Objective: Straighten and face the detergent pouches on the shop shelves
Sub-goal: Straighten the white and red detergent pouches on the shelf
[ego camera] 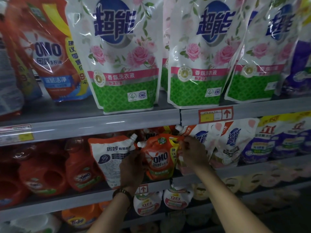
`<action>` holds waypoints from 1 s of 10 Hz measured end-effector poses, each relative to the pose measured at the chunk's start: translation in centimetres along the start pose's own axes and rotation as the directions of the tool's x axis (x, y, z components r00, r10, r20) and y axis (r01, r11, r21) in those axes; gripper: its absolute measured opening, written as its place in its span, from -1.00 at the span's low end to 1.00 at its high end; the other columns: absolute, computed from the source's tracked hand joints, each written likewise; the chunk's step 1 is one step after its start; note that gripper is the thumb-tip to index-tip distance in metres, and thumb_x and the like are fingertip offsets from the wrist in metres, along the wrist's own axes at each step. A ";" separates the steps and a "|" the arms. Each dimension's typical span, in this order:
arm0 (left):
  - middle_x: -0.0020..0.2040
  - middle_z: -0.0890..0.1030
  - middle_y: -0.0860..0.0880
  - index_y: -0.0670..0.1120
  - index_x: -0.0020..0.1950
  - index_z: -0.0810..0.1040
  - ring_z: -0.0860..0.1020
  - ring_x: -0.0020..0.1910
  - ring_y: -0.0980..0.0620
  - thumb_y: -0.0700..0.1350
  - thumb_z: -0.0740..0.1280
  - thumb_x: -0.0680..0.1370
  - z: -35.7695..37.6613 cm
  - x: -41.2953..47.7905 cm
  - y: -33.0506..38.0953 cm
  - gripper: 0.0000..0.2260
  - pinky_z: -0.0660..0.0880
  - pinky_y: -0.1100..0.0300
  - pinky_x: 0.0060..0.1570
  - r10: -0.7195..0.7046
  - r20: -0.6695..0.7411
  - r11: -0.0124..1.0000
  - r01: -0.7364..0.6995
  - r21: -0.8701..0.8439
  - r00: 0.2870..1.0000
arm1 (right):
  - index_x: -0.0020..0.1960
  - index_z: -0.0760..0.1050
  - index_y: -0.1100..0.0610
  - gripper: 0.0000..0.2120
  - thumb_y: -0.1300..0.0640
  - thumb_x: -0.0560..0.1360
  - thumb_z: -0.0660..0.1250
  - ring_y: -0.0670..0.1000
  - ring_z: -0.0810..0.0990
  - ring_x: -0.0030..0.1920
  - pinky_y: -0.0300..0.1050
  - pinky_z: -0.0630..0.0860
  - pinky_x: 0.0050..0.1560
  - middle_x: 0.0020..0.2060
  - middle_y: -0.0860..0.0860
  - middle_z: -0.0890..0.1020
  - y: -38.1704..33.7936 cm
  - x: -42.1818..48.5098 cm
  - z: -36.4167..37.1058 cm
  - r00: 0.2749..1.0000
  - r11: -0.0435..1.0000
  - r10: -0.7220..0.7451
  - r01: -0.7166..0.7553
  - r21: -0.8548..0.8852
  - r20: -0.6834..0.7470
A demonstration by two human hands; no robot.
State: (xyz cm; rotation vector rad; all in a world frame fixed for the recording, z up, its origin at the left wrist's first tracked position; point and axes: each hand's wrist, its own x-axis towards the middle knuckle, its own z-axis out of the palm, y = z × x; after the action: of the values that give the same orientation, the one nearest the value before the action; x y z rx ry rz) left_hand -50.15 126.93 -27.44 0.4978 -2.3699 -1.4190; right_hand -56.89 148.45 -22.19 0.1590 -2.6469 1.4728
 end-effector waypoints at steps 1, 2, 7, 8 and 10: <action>-0.18 0.65 0.02 -0.08 0.07 0.70 0.66 -0.11 -0.11 -0.05 0.36 0.68 0.1 0.0 0.4 -0.84 0.54 0.09 -0.08 -0.004 -0.045 0.997 0.008 0.073 0.999 | -0.11 0.55 0.15 -0.79 0.21 0.70 0.31 -0.05 0.68 -0.19 -0.30 0.64 -0.23 -0.17 0.00 0.65 0.2 0.1 -0.2 0.999 0.998 -0.017 0.015 -0.053 -0.050; -0.19 0.63 0.03 -0.11 0.08 0.70 0.66 -0.08 -0.12 -0.04 0.34 0.69 -0.5 -0.8 1.7 -0.81 0.47 0.13 -0.10 -0.042 -0.044 0.993 0.047 0.106 0.998 | -0.15 0.55 0.18 -0.76 0.21 0.70 0.31 0.01 0.66 -0.21 -0.28 0.60 -0.27 -0.21 0.02 0.64 0.4 0.1 -0.1 0.995 0.994 -0.038 0.029 -0.102 -0.089; 0.02 0.75 0.07 0.32 0.02 0.60 0.74 -0.03 0.03 0.07 0.40 0.65 0.2 0.0 -2.0 -0.90 0.70 -0.13 0.03 0.035 -0.019 0.995 -0.037 -0.096 0.999 | 0.08 0.48 0.06 -0.95 0.14 0.67 0.35 -0.19 0.49 -0.16 -0.49 0.28 -0.28 -0.15 -0.14 0.55 -1.4 -2.6 0.5 0.985 0.997 0.072 -0.073 -0.003 -0.156; 0.00 0.75 0.13 0.45 0.00 0.60 0.75 -0.05 0.04 0.11 0.39 0.64 -0.8 -0.5 -1.7 -0.82 0.70 -0.12 0.04 -0.021 -0.016 0.991 0.019 -0.132 1.000 | 0.08 0.49 0.07 -0.92 0.10 0.66 0.37 -0.18 0.53 -0.14 -0.39 0.35 -0.27 -0.14 -0.17 0.55 -1.3 -3.7 1.7 0.988 0.998 0.067 -0.065 0.013 -0.141; -0.08 0.68 0.17 0.21 0.02 0.62 0.69 -0.06 0.08 -0.17 0.48 0.59 -3.5 -1.7 -1.4 -0.76 0.64 0.21 -0.02 -0.056 -0.031 0.989 0.051 -0.139 0.998 | 0.05 0.59 -0.06 -0.96 0.08 0.66 0.39 -0.38 0.51 -0.12 -0.54 0.39 -0.20 -0.12 -0.26 0.60 -2.6 -6.0 5.3 0.999 1.000 0.003 -0.004 0.022 0.049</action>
State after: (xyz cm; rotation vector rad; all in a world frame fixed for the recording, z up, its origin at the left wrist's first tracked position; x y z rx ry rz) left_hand -46.87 124.43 -27.34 0.5476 -2.2275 -1.5721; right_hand -50.84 142.76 -23.66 0.1948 -2.6714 1.5189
